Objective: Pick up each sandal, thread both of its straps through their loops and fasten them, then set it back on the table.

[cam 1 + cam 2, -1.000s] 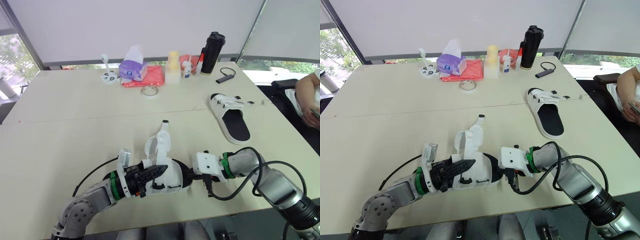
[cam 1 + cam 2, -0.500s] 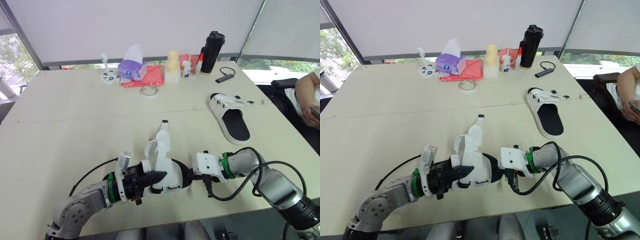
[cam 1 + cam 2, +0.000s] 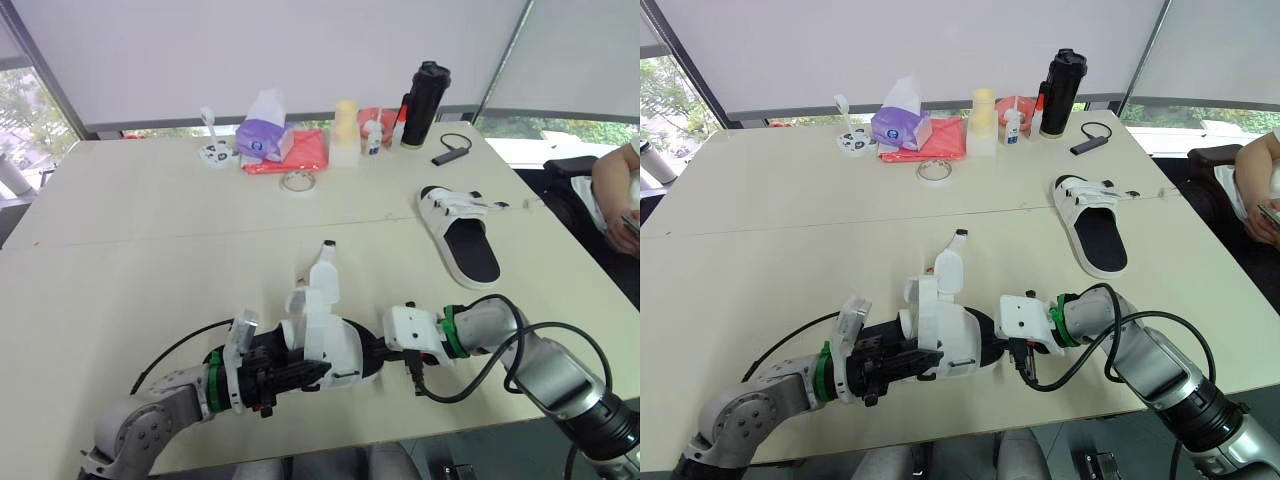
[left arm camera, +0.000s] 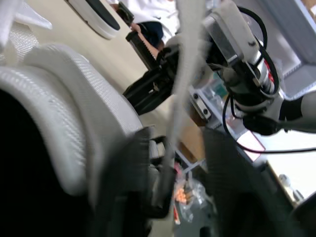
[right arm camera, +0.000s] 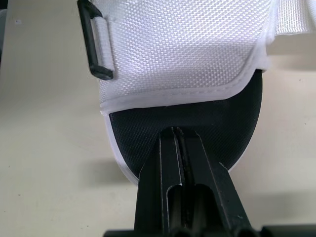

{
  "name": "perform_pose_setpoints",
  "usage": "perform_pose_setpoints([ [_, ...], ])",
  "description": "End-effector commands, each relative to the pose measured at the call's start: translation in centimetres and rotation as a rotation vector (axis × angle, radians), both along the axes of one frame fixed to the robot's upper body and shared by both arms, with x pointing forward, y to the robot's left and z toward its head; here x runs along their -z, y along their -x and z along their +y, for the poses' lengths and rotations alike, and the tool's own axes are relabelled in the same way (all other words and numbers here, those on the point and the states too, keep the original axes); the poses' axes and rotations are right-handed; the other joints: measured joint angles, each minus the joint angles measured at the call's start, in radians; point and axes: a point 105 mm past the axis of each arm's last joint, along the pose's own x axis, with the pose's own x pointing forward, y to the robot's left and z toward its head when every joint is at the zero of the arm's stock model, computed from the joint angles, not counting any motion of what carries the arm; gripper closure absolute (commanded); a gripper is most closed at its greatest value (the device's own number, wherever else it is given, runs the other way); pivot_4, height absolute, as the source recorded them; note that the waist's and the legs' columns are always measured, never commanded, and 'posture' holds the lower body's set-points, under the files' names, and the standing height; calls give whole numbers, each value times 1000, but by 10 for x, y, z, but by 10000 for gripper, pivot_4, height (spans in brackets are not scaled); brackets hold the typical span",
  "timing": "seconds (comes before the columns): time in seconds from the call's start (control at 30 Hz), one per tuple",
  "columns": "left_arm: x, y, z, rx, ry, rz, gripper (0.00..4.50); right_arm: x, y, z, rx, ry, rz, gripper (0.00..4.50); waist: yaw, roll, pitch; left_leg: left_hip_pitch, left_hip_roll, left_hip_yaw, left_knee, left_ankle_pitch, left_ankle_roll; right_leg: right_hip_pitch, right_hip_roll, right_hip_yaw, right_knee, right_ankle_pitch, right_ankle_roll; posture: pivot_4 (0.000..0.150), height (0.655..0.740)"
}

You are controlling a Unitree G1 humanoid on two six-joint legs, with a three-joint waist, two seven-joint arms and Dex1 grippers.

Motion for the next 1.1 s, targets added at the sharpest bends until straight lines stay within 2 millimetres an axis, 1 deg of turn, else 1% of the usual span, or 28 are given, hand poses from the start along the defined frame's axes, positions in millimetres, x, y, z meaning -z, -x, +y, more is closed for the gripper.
perform_pose_setpoints([
  [0.03, -6, 6, 7, 26, -41, -43, 7867, 27, -3, -19, 92, 91, 68, 45000, 0, 0, 0, 0, 0, 0, 0, 0, 0, 0, 0, 0, 0, 0, 0, 1500, 7400],
  [0.07, -8, 8, 9, 41, -55, -50, 3175, 27, -4, -18, 92, 91, 68, 45000, -1, 0, 0, 0, 0, 1, 0, 0, 0, 0, 0, 0, 0, 0, 0, 1500, 7400],
  [0.17, -16, 16, 17, 90, -79, -68, 3175, 27, -4, -18, 90, 90, 69, 45000, -1, 0, 0, 0, 1, 1, 0, 0, 0, -1, 0, 0, 0, 0, 0, 1500, 7400],
  [0.4, -38, 23, 35, 128, -131, -114, 3175, 27, -4, -18, 87, 90, 69, 45000, -2, 0, 0, 0, 2, 1, 0, 0, 0, -1, -1, 1, 0, 0, 0, 1500, 7400],
  [0.53, -44, 32, 48, 174, -175, -102, 3175, 28, -5, -18, 85, 93, 66, 45000, -3, 1, 0, 0, 2, 3, -1, 0, 0, -2, -1, 1, 0, 0, 0, 1500, 7400],
  [0.63, -37, 37, 51, 206, -213, -86, 3175, 28, -4, -18, 82, 93, 66, 45000, -2, 1, 0, 0, 3, 5, -1, 0, -1, -3, -2, 1, 0, 0, 0, 1500, 7400],
  [0.7, -28, 41, 50, 234, -253, -79, 3175, 28, -4, -18, 82, 92, 66, 45000, -2, 1, 0, 0, 4, 9, -1, 0, -1, -4, -3, 1, 0, 0, -1, 1500, 7400],
  [0.87, -8, 46, 42, 272, -272, -57, 3175, 29, -3, -17, 80, 92, 70, 45000, -2, 0, 0, 0, 5, 19, -1, -1, 0, -5, -10, 1, -1, 1, -1, 1500, 7400],
  [0.97, 1, 44, 38, 274, -269, -55, 3175, 29, -2, -18, 81, 94, 71, 45000, -1, 0, 0, 0, 5, 21, -1, -1, 1, -5, -11, 0, -1, 1, -1, 1500, 7400],
  [1.1, 18, 36, 31, 265, -291, -82, 3175, 28, -1, -18, 86, 95, 73, 45000, 1, 0, 0, 0, 6, 21, -1, -1, 1, -7, -11, -1, -1, 1, -1, 1500, 7400],
])
